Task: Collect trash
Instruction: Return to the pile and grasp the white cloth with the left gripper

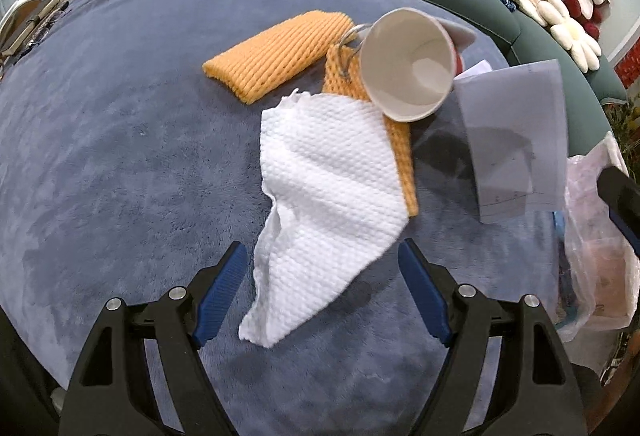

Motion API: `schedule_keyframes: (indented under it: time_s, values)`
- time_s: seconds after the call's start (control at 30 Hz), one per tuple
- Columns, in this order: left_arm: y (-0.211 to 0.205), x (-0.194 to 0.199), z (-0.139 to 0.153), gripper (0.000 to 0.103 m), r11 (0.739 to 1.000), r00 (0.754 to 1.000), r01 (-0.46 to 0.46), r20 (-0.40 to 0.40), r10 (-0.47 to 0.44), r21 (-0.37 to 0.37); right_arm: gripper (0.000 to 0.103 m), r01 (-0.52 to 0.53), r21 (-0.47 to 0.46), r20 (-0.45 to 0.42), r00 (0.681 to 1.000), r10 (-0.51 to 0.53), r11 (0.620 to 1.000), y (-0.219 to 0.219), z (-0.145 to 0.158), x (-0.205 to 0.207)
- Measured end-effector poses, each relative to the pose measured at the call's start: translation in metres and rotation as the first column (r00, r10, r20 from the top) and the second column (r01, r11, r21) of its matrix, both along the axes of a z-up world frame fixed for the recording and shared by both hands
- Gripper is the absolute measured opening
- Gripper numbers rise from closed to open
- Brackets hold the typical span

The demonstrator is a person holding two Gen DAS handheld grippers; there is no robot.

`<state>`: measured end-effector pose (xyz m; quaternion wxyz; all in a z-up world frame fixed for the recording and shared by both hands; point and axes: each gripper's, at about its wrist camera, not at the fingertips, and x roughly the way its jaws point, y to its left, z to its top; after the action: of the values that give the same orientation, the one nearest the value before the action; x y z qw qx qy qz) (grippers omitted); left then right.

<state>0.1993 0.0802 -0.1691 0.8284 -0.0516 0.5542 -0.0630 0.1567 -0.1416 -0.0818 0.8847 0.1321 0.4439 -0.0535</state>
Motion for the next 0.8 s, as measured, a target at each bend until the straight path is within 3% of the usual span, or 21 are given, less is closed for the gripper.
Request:
schedule_keyframes:
  time_s: [0.33, 0.47, 0.57, 0.7, 0.73, 0.8]
  values:
    - [-0.001, 0.009, -0.01, 0.07, 0.999, 0.999, 0.044, 0.025, -0.044, 0.017, 0.075, -0.049, -0.013, -0.043, 0.998, 0.048, 0.999, 0.013, -0.023, 0.035]
    - [0.003, 0.011, -0.007, 0.053, 0.998, 0.998, 0.059, 0.028, -0.059, 0.003, 0.075, -0.065, -0.014, -0.058, 0.996, 0.064, 0.998, 0.02, -0.031, 0.046]
    - [0.004, 0.013, -0.005, 0.034, 0.998, 0.998, 0.063, 0.02, -0.063, -0.011, 0.07, -0.073, -0.004, -0.064, 0.995, 0.072, 0.997, 0.026, -0.035, 0.047]
    - [0.009, 0.014, -0.004, 0.014, 0.998, 0.998, 0.059, 0.005, -0.059, -0.028, 0.046, -0.09, -0.001, -0.08, 0.993, 0.089, 0.996, 0.033, -0.037, 0.044]
    - [0.007, 0.014, -0.003, 0.012, 0.998, 0.998, 0.06, 0.006, -0.06, -0.025, 0.042, -0.092, 0.001, -0.084, 0.992, 0.092, 0.996, 0.035, -0.036, 0.042]
    - [0.007, 0.011, 0.002, 0.01, 0.998, 0.998, 0.065, 0.017, -0.065, -0.018, 0.023, -0.093, 0.013, -0.088, 0.992, 0.093, 0.996, 0.035, -0.035, 0.038]
